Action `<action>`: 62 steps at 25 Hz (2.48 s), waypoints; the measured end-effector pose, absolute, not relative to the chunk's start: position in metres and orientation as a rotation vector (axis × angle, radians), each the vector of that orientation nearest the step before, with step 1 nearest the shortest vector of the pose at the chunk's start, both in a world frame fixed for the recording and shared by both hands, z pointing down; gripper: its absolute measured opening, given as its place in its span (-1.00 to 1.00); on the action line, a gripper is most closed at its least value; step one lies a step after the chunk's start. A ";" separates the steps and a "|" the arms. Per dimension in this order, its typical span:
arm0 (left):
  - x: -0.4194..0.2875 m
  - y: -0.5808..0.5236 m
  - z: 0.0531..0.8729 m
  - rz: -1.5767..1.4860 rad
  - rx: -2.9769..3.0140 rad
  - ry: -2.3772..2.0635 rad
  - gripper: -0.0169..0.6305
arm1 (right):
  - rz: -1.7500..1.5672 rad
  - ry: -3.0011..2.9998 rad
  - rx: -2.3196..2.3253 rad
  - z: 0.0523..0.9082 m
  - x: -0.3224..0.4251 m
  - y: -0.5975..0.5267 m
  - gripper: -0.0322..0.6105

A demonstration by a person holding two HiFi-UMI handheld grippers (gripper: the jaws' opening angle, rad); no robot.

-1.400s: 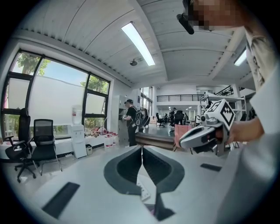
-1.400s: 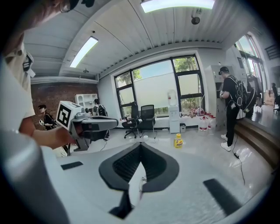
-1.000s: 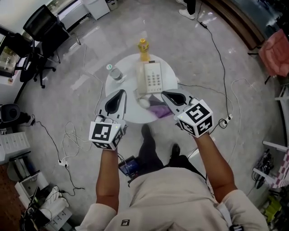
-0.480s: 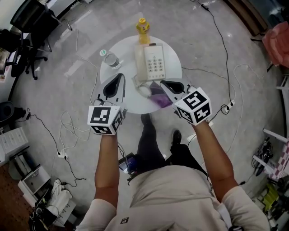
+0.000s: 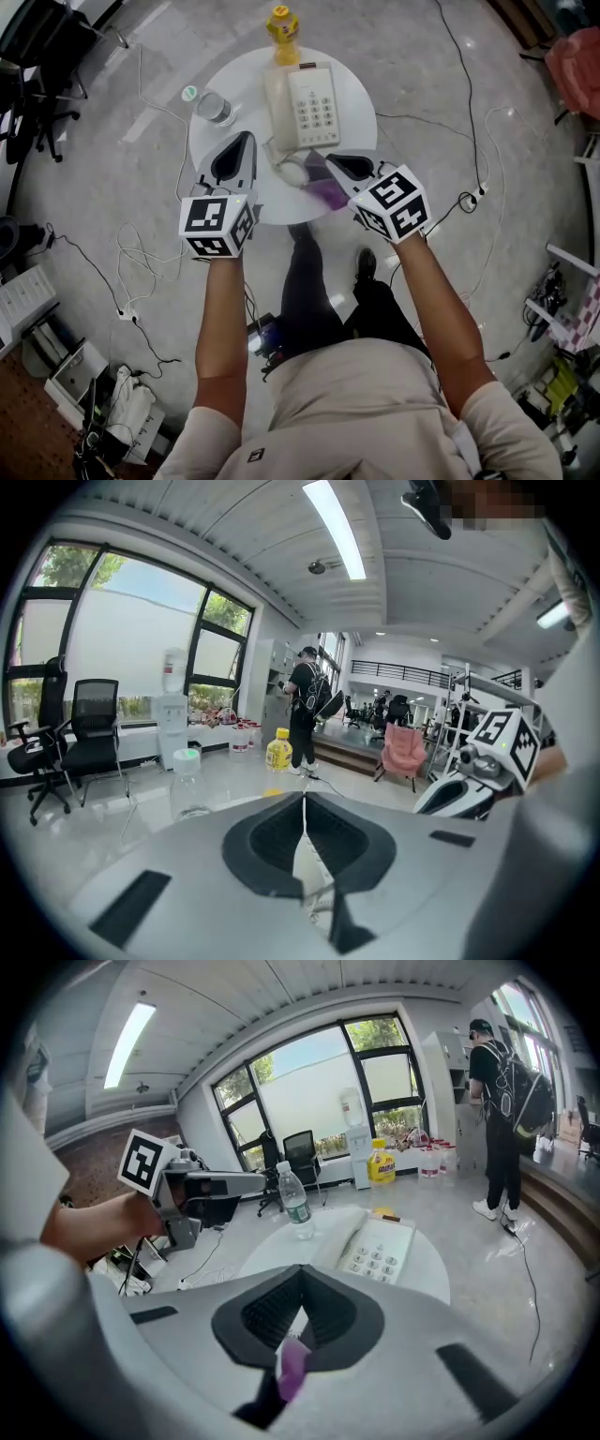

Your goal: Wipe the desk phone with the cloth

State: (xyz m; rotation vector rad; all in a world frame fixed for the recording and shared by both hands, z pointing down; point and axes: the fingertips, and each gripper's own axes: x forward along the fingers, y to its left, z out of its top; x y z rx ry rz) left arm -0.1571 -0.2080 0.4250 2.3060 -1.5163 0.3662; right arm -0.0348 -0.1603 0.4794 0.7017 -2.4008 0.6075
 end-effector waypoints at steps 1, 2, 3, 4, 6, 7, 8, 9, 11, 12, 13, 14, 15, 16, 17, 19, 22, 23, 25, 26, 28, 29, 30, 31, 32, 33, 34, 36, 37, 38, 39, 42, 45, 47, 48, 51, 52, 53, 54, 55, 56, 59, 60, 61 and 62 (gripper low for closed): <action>-0.155 -0.210 0.431 0.370 2.301 -1.511 -0.92 | 0.614 -2.392 0.699 0.485 -0.034 -0.160 -0.91; -0.153 -0.212 0.436 0.373 2.297 -1.505 -0.92 | 0.621 -2.383 0.697 0.491 -0.032 -0.159 -0.91; -0.151 -0.214 0.441 0.377 2.293 -1.498 -0.92 | 0.629 -2.375 0.693 0.497 -0.032 -0.159 -0.91; -0.149 -0.215 0.447 0.383 2.289 -1.493 -0.92 | 0.637 -2.366 0.689 0.503 -0.031 -0.158 -0.91; -0.145 -0.219 0.457 0.397 2.282 -1.482 -0.92 | 0.652 -2.350 0.680 0.515 -0.030 -0.156 -0.91; -0.143 -0.221 0.462 0.406 2.279 -1.476 -0.92 | 0.659 -2.343 0.675 0.520 -0.029 -0.156 -0.91; -0.141 -0.222 0.468 0.416 2.276 -1.470 -0.92 | 0.666 -2.336 0.670 0.525 -0.029 -0.154 -0.91; -0.139 -0.224 0.473 0.427 2.274 -1.463 -0.92 | 0.673 -2.329 0.663 0.530 -0.030 -0.153 -0.91; -0.136 -0.228 0.485 0.448 2.267 -1.452 -0.92 | 0.688 -2.317 0.649 0.542 -0.031 -0.151 -0.86; -0.135 -0.230 0.491 0.459 2.262 -1.449 -0.91 | 0.695 -2.310 0.642 0.548 -0.031 -0.150 -0.85; -0.134 -0.233 0.496 0.470 2.256 -1.449 -0.91 | 0.701 -2.303 0.634 0.553 -0.031 -0.149 -0.83; -0.133 -0.235 0.502 0.481 2.250 -1.449 -0.91 | 0.707 -2.294 0.626 0.558 -0.031 -0.148 -0.81; -0.132 -0.236 0.507 0.492 2.243 -1.451 -0.91 | 0.712 -2.286 0.617 0.563 -0.031 -0.146 -0.79; -0.131 -0.238 0.511 0.504 2.237 -1.452 -0.91 | 0.717 -2.277 0.606 0.567 -0.031 -0.143 -0.76; -0.131 -0.239 0.516 0.515 2.231 -1.453 -0.91 | 0.722 -2.269 0.595 0.571 -0.031 -0.140 -0.74; -0.129 -0.241 0.524 0.535 2.220 -1.455 -0.91 | 0.729 -2.252 0.573 0.579 -0.031 -0.135 -0.68; -0.129 -0.245 0.536 0.564 2.201 -1.463 -0.91 | 0.728 -2.226 0.544 0.590 -0.032 -0.129 -0.55; -0.129 -0.245 0.540 0.574 2.195 -1.465 -0.91 | 0.724 -2.218 0.535 0.594 -0.032 -0.127 -0.50; -0.128 -0.247 0.548 0.597 2.183 -1.467 -0.91 | 0.714 -2.204 0.521 0.600 -0.033 -0.124 -0.41; -0.128 -0.248 0.552 0.608 2.177 -1.469 -0.91 | 0.709 -2.197 0.516 0.603 -0.033 -0.123 -0.38; -0.128 -0.249 0.559 0.625 2.168 -1.478 -0.91 | 0.697 -2.183 0.509 0.609 -0.034 -0.121 -0.30; -0.128 -0.250 0.561 0.631 2.165 -1.484 -0.91 | 0.687 -2.176 0.505 0.613 -0.034 -0.120 -0.27; -0.127 -0.250 0.564 0.638 2.162 -1.487 -0.88 | 0.678 -2.168 0.500 0.616 -0.033 -0.119 -0.22; -0.127 -0.250 0.566 0.644 2.160 -1.486 -0.78 | 0.673 -2.160 0.494 0.619 -0.034 -0.117 -0.19; -0.126 -0.250 0.569 0.650 2.155 -1.483 -0.62 | 0.672 -2.154 0.487 0.621 -0.035 -0.115 -0.15; -0.125 -0.250 0.573 0.655 2.150 -1.481 -0.52 | 0.671 -2.147 0.480 0.624 -0.035 -0.113 -0.12; -0.125 -0.251 0.575 0.662 2.143 -1.483 -0.48 | 0.668 -2.139 0.473 0.627 -0.036 -0.111 -0.09; -0.124 -0.252 0.580 0.677 2.129 -1.494 -0.35 | 0.653 -2.122 0.460 0.632 -0.036 -0.108 -0.05; -0.124 -0.254 0.583 0.684 2.123 -1.500 -0.29 | 0.641 -2.113 0.452 0.635 -0.035 -0.108 -0.03; -0.124 -0.255 0.585 0.691 2.117 -1.505 -0.23 | 0.626 -2.103 0.444 0.638 -0.035 -0.107 -0.01; -0.123 -0.257 0.588 0.699 2.111 -1.509 -0.18 | 0.611 -2.091 0.434 0.641 -0.035 -0.107 0.00; -0.118 -0.262 0.594 0.733 2.102 -1.514 -0.06 | 0.578 -2.062 0.405 0.650 -0.036 -0.103 0.01; -0.115 -0.269 0.603 0.773 2.101 -1.527 0.00 | 0.564 -2.042 0.389 0.659 -0.037 -0.098 0.01; -0.114 -0.273 0.610 0.800 2.096 -1.533 0.01 | 0.549 -2.036 0.394 0.663 -0.038 -0.098 0.00; -0.113 -0.274 0.613 0.814 2.090 -1.530 0.01 | 0.540 -2.035 0.399 0.664 -0.039 -0.098 -0.02; -0.112 -0.276 0.622 0.839 2.068 -1.514 0.02 | 0.512 -2.039 0.414 0.665 -0.038 -0.101 -0.09; -0.110 -0.277 0.625 0.843 2.066 -1.506 0.02 | 0.505 -2.041 0.418 0.664 -0.037 -0.101 -0.12; -0.109 -0.277 0.627 0.846 2.066 -1.500 0.02 | 0.501 -2.043 0.420 0.664 -0.037 -0.101 -0.15; -0.108 -0.276 0.629 0.846 2.067 -1.496 0.02 | 0.499 -2.044 0.421 0.664 -0.037 -0.100 -0.18; -0.107 -0.276 0.629 0.842 2.068 -1.498 0.02 | 0.498 -2.044 0.421 0.663 -0.037 -0.100 -0.22; -0.107 -0.276 0.628 0.834 2.068 -1.505 0.02 | 0.499 -2.044 0.418 0.663 -0.037 -0.098 -0.27; -0.110 -0.276 0.627 0.805 2.069 -1.524 0.02 | 0.519 -2.041 0.410 0.664 -0.039 -0.096 -0.44; -0.111 -0.277 0.626 0.795 2.068 -1.529 0.02 | 0.532 -2.039 0.414 0.664 -0.039 -0.095 -0.49; -0.112 -0.277 0.626 0.785 2.066 -1.532 0.02 | 0.547 -2.036 0.419 0.663 -0.038 -0.095 -0.54; -0.112 -0.276 0.626 0.774 2.064 -1.532 0.02 | 0.562 -2.033 0.423 0.663 -0.037 -0.095 -0.56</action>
